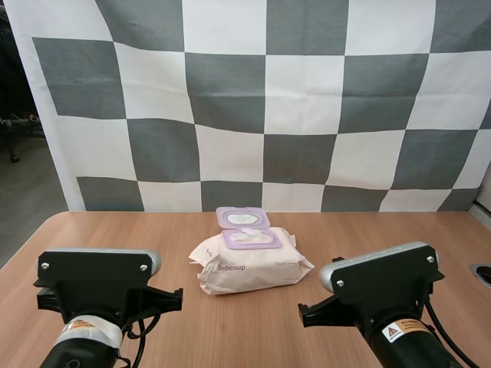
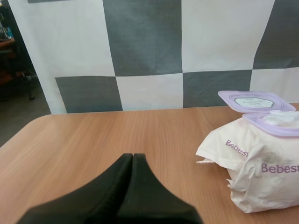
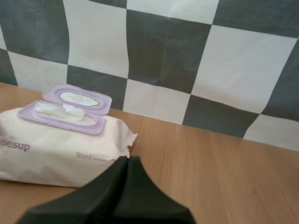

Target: Open the wet wipes lid

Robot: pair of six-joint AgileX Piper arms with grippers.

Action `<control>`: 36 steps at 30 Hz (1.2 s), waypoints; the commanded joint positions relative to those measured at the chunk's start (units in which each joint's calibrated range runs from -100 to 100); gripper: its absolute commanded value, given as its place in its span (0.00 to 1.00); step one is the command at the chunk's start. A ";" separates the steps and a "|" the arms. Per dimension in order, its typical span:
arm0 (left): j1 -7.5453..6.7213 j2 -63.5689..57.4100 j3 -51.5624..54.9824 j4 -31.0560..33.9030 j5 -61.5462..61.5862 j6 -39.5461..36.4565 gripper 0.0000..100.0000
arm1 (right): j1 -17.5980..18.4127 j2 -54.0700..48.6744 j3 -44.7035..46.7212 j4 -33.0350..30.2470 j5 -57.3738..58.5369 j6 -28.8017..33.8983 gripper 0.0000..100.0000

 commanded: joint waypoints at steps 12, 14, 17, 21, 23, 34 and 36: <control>0.00 0.00 0.00 -19.90 -3.28 19.15 0.00 | -0.34 0.00 0.00 6.52 1.95 0.94 0.00; 0.00 0.00 0.00 -19.90 -3.28 19.15 0.00 | -0.25 0.00 0.00 6.52 1.95 0.94 0.00; 0.00 0.00 0.00 -19.90 -3.28 19.15 0.00 | 0.09 0.00 0.00 6.52 1.95 0.94 0.00; 0.00 0.00 0.00 -19.90 -3.28 19.05 0.00 | 0.35 0.00 0.00 6.69 1.95 0.94 0.00; 0.41 0.00 0.00 -19.90 -3.28 18.91 0.00 | 0.35 0.00 0.00 6.76 1.95 0.94 0.00; 2.52 0.00 0.00 -19.90 -3.46 18.07 0.00 | 0.08 0.00 0.00 9.93 -20.67 12.05 0.00; 2.52 0.00 0.00 -20.24 -3.64 17.98 0.00 | -0.01 0.00 0.00 16.13 -31.79 14.01 0.00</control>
